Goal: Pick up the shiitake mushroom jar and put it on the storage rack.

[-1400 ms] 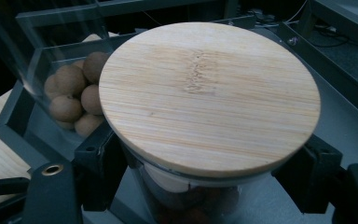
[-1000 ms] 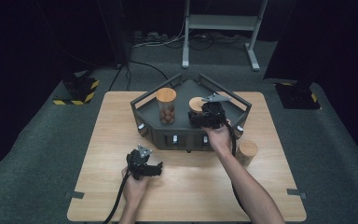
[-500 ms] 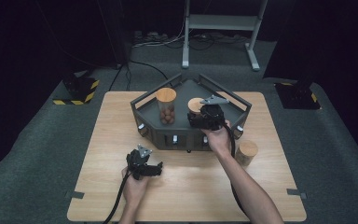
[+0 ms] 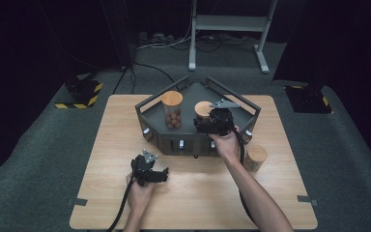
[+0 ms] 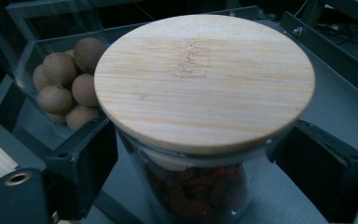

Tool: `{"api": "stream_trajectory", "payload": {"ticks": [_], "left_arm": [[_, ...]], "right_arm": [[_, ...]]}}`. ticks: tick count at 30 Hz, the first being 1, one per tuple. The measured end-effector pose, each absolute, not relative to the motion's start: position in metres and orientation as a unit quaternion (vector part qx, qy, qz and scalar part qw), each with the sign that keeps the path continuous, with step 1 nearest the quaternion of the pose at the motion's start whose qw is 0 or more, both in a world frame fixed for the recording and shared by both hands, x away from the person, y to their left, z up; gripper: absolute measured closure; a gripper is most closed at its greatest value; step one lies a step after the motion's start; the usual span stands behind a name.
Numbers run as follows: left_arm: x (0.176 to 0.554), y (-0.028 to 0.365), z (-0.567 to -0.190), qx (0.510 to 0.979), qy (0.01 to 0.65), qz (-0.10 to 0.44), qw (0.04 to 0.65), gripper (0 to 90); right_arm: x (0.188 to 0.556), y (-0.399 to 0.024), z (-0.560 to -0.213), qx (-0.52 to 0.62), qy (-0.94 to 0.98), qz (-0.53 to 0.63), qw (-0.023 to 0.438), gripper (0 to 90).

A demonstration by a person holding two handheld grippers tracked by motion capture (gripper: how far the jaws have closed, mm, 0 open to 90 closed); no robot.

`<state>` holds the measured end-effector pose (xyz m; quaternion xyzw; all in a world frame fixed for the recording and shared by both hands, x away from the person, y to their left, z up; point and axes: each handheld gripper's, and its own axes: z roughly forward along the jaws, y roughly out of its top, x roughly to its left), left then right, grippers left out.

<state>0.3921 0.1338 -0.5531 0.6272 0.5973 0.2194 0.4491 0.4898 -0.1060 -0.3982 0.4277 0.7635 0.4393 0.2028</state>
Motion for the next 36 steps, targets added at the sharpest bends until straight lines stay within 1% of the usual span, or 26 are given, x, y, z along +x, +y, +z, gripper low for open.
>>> {"api": "stream_trajectory", "payload": {"ticks": [13,29,36], "left_arm": [[0.392,0.134,-0.553,0.627,0.597,0.22,0.449,4.4],[0.392,0.134,-0.553,0.627,0.597,0.22,0.449,4.4],[0.392,0.134,-0.553,0.628,0.597,0.22,0.449,4.4]], "right_arm": [[0.478,-0.117,-0.396,0.429,0.757,0.452,0.196,4.7],[0.462,-0.128,-0.39,0.415,0.754,0.469,0.196,4.0],[0.457,-0.133,-0.393,0.416,0.755,0.469,0.193,4.6]]}}
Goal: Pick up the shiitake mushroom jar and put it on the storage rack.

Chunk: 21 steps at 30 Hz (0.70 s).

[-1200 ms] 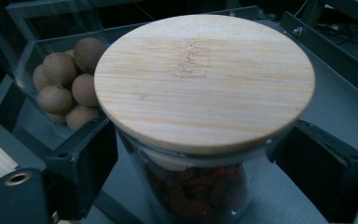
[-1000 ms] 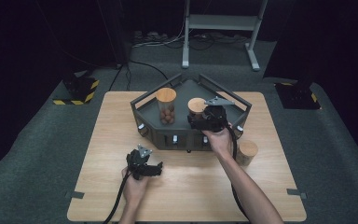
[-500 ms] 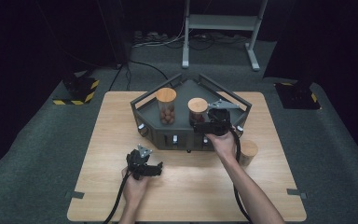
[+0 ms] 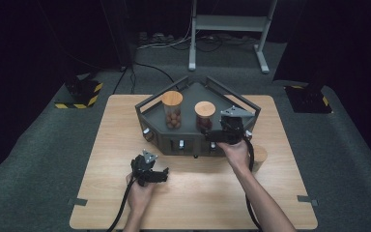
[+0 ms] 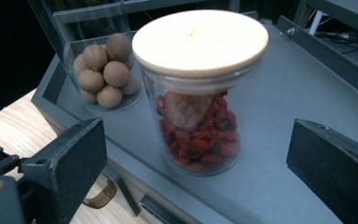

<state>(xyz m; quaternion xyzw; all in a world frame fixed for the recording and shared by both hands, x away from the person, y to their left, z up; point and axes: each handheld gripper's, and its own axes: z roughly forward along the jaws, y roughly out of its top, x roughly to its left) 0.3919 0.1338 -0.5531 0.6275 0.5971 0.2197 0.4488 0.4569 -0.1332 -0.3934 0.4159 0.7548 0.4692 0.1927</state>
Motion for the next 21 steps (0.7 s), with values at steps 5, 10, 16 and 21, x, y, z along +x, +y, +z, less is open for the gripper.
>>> {"api": "stream_trajectory", "payload": {"ticks": [5,10,16,21], "left_arm": [[0.392,0.134,-0.553,0.628,0.597,0.22,0.448,4.4],[0.392,0.134,-0.553,0.628,0.597,0.22,0.448,4.4],[0.392,0.134,-0.553,0.628,0.597,0.22,0.448,4.4],[0.392,0.134,-0.553,0.627,0.597,0.22,0.449,4.4]], "right_arm": [[0.455,-0.137,-0.395,0.415,0.753,0.473,0.192,4.8],[0.452,-0.139,-0.394,0.411,0.754,0.474,0.196,5.1],[0.449,-0.146,-0.395,0.413,0.757,0.469,0.191,6.1],[0.444,-0.149,-0.395,0.414,0.755,0.471,0.193,7.1]]}}
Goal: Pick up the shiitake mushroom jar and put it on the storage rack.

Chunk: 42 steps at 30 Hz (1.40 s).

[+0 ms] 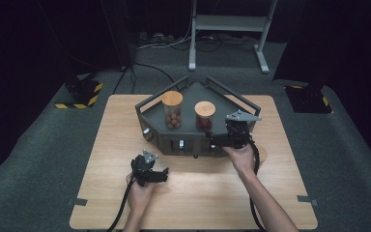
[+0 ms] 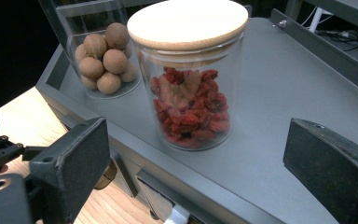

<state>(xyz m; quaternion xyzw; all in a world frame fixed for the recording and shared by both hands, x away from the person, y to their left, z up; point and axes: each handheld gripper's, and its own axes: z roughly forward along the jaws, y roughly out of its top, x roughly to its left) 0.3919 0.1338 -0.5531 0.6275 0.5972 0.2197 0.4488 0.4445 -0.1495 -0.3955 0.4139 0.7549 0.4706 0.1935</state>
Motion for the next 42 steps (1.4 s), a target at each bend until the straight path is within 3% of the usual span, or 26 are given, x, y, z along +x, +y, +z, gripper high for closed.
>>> {"api": "stream_trajectory", "payload": {"ticks": [42], "left_arm": [[0.392,0.134,-0.553,0.628,0.597,0.22,0.448,4.4]], "right_arm": [[0.418,-0.192,-0.404,0.422,0.74,0.477,0.214,8.0]]}}
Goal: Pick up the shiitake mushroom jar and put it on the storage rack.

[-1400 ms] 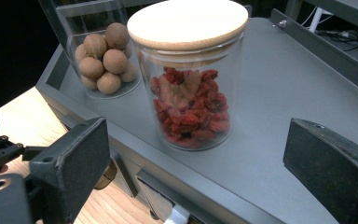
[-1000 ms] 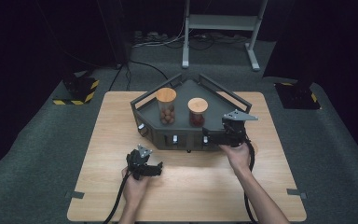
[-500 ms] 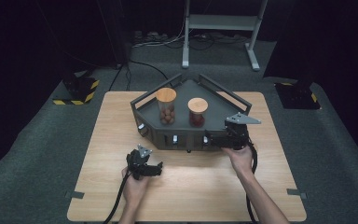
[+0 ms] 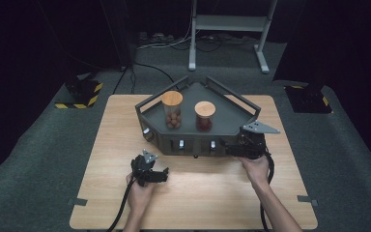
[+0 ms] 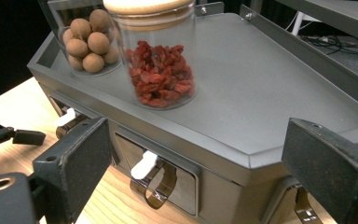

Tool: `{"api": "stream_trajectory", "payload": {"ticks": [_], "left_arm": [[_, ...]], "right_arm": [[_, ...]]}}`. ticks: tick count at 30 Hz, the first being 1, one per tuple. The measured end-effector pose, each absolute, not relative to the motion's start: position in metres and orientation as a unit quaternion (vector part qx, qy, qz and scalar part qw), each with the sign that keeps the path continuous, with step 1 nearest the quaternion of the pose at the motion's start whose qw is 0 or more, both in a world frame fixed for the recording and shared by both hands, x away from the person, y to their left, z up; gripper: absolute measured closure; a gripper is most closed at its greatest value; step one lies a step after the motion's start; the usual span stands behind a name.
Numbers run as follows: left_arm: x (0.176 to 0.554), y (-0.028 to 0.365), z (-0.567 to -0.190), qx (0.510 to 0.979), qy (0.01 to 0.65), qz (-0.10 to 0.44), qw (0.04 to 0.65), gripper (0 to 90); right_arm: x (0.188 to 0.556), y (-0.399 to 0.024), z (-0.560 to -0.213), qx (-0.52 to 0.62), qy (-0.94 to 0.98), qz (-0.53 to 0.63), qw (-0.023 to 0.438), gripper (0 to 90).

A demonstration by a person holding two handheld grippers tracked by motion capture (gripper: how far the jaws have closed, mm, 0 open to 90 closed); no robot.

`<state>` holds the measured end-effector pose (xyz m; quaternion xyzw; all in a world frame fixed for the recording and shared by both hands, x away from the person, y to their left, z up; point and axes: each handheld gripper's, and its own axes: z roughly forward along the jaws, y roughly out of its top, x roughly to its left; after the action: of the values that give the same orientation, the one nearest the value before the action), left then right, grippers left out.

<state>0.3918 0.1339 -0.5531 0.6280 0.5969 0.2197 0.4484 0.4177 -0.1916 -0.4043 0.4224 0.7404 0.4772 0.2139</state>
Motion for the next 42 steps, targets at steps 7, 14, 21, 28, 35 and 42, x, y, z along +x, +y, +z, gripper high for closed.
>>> {"api": "stream_trajectory", "payload": {"ticks": [7,14,21,28,35,42], "left_arm": [[0.392,0.134,-0.553,0.628,0.597,0.22,0.449,4.4],[0.392,0.134,-0.553,0.628,0.597,0.22,0.449,4.4],[0.392,0.134,-0.553,0.628,0.597,0.22,0.448,4.4],[0.392,0.134,-0.553,0.627,0.597,0.22,0.449,4.4],[0.392,0.134,-0.553,0.627,0.598,0.22,0.449,4.4],[0.392,0.134,-0.553,0.627,0.597,0.22,0.448,4.4]], "right_arm": [[0.415,-0.198,-0.406,0.425,0.738,0.477,0.216,8.0],[0.412,-0.206,-0.407,0.428,0.735,0.476,0.223,8.2],[0.409,-0.213,-0.41,0.432,0.734,0.473,0.226,8.4],[0.407,-0.219,-0.414,0.436,0.733,0.469,0.228,8.4],[0.405,-0.227,-0.417,0.442,0.73,0.466,0.233,8.1],[0.403,-0.233,-0.421,0.446,0.729,0.463,0.236,8.0]]}}
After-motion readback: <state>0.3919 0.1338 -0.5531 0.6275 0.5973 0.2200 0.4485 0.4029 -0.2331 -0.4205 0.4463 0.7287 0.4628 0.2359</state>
